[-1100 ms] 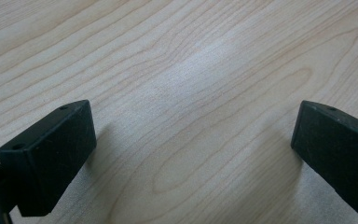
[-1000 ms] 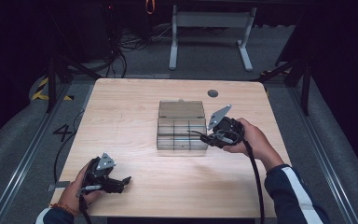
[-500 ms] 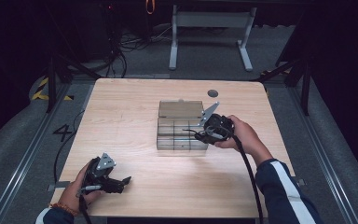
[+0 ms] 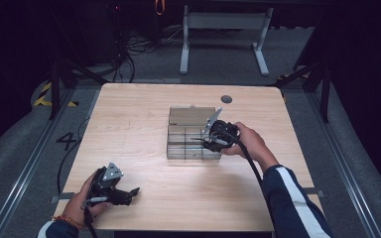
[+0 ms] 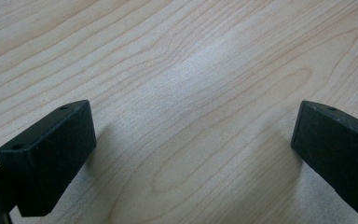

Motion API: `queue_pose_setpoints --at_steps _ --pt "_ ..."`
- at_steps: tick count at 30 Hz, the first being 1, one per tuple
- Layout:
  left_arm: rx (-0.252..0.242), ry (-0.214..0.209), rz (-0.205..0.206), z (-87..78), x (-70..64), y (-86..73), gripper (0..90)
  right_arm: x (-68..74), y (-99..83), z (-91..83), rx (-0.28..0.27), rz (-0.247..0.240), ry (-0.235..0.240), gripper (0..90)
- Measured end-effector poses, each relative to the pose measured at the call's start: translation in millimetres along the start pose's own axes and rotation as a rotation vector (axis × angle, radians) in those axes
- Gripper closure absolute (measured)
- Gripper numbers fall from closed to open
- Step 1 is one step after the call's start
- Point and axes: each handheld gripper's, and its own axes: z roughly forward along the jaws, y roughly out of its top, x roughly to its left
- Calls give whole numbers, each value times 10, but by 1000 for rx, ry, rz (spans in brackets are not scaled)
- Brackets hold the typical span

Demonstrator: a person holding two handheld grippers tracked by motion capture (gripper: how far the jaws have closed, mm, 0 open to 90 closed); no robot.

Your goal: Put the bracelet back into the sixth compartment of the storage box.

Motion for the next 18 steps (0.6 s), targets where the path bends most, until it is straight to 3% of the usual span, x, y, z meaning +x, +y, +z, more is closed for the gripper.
queue_pose_setpoints --at_steps 10,18 --pt "0 0 0 0 0 0 3 -86 4 169 27 47 15 755" --pt "1 -3 3 1 5 3 2 -121 32 249 42 51 12 756"
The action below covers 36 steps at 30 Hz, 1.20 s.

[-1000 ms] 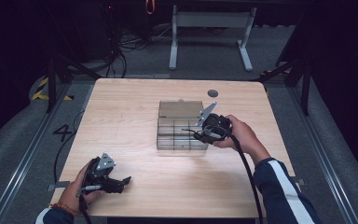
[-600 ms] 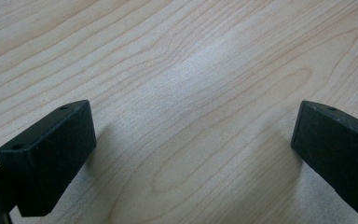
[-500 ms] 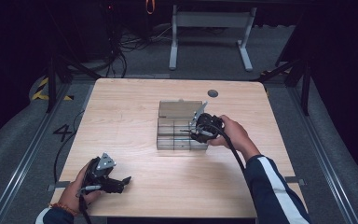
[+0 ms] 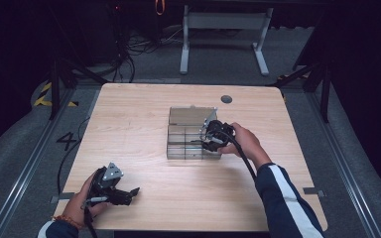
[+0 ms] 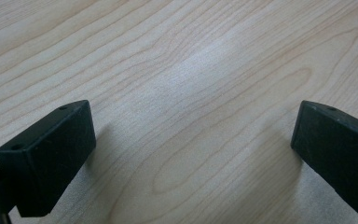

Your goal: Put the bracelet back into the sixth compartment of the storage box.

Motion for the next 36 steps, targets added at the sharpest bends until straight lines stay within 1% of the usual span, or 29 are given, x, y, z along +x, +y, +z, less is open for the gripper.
queue_pose_setpoints --at_steps 2,3,6,10,11,14,16,17,19,23,25,26,28,29,36 --pt "1 -1 4 0 3 1 1 -13 -3 18 2 8 4 756" --pt "1 -1 5 0 4 2 1 -23 -6 30 3 22 13 755" --pt "1 -1 5 0 4 1 1 -39 -11 91 20 30 28 753" --pt "1 -1 5 0 4 1 1 -47 -27 166 26 41 33 750" --pt "1 -1 8 0 6 2 1 -42 -33 182 23 40 29 746" --pt "1 -2 9 0 7 2 1 -58 -61 183 3 57 48 744" --pt "1 -3 8 1 6 2 1 -57 -70 191 6 50 44 730" --pt "1 -3 8 0 6 2 1 -46 -72 218 19 50 51 719" --pt "1 -4 7 1 5 2 1 -26 -73 228 11 44 40 716" --pt "1 -3 8 0 6 2 1 -19 -75 215 10 46 35 690" --pt "1 -3 7 1 6 2 1 -19 -77 193 3 41 25 651" --pt "1 -4 7 1 6 2 1 -20 -78 173 -9 51 13 648" --pt "1 -4 7 1 6 2 1 -25 -85 138 -28 53 14 644" --pt "1 -4 8 1 6 2 1 -33 -93 117 -49 60 13 646" --pt "1 -4 7 1 6 2 1 -44 -129 31 -82 66 -4 652"
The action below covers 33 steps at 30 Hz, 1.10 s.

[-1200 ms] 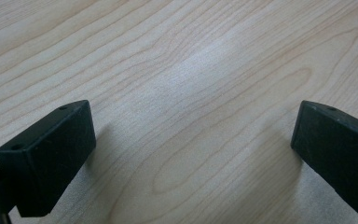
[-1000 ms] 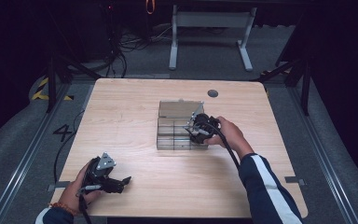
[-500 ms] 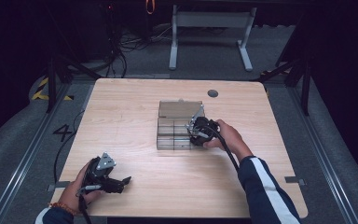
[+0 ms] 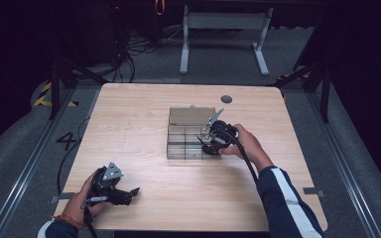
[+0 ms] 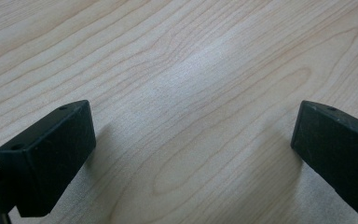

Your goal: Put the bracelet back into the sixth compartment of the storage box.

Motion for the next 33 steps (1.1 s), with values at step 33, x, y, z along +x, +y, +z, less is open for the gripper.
queue_pose_setpoints --at_steps 33 --pt "0 0 0 0 0 0 1 169 -151 -399 -54 -55 -80 597"
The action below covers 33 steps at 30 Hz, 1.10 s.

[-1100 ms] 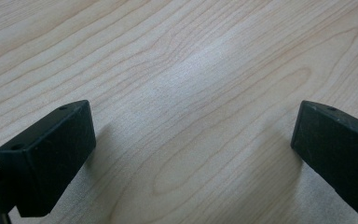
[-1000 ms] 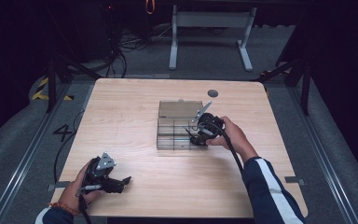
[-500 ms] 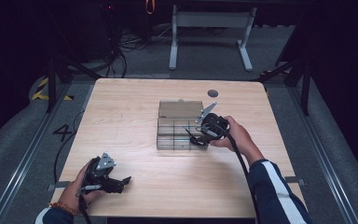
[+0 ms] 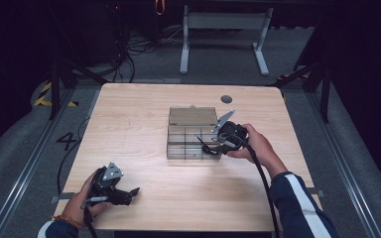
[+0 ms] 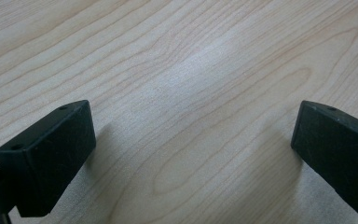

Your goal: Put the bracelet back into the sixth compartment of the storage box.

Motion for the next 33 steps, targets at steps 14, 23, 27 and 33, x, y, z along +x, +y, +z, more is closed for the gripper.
queue_pose_setpoints --at_steps 14,23,27,33 --pt "0 0 0 0 0 0 1 73 -81 -106 1 -9 -26 542" --pt "0 0 1 0 1 0 1 127 -132 -152 3 -16 -32 515" --pt "0 0 1 0 1 0 1 150 -156 -167 5 -27 -42 500" --pt "0 0 0 0 0 0 1 193 -203 -178 12 -29 -46 485"
